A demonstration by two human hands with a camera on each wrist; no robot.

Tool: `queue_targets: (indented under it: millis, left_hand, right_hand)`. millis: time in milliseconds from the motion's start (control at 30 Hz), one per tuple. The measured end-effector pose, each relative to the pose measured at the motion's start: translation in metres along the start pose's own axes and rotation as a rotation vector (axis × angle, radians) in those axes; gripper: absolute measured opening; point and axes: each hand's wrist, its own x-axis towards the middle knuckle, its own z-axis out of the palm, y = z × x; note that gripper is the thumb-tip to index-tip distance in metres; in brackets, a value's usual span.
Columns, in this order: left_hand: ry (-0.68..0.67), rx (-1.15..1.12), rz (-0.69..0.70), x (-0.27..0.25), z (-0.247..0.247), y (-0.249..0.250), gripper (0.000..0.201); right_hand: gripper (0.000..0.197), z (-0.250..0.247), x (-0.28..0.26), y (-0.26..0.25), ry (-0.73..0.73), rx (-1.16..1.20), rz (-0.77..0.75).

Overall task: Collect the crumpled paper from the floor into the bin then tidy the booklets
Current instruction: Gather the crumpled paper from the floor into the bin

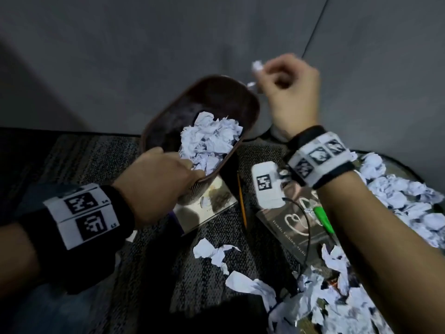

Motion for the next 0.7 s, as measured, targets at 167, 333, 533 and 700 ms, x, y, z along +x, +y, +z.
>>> queue_targets:
  millis: [167, 333, 533, 700]
  left_hand:
    - [0.008, 0.005, 0.026, -0.001, -0.012, 0.01, 0.027]
    - [-0.036, 0.06, 0.062, -0.003, -0.01, 0.015, 0.048]
    - [0.002, 0.023, 0.103, -0.004, -0.011, 0.015, 0.079]
    - [0.023, 0.008, 0.105, -0.006, -0.01, 0.007, 0.036]
  right_hand:
    - [0.031, 0.014, -0.024, -0.014, -0.381, -0.536, -0.056]
    - [0.016, -0.039, -0.097, 0.023, -0.123, -0.4, 0.051]
    - [0.073, -0.04, -0.238, 0.052, -1.063, -0.699, 0.124]
    - [0.093, 0.033, -0.259, 0.057, -1.305, -0.867, 0.086]
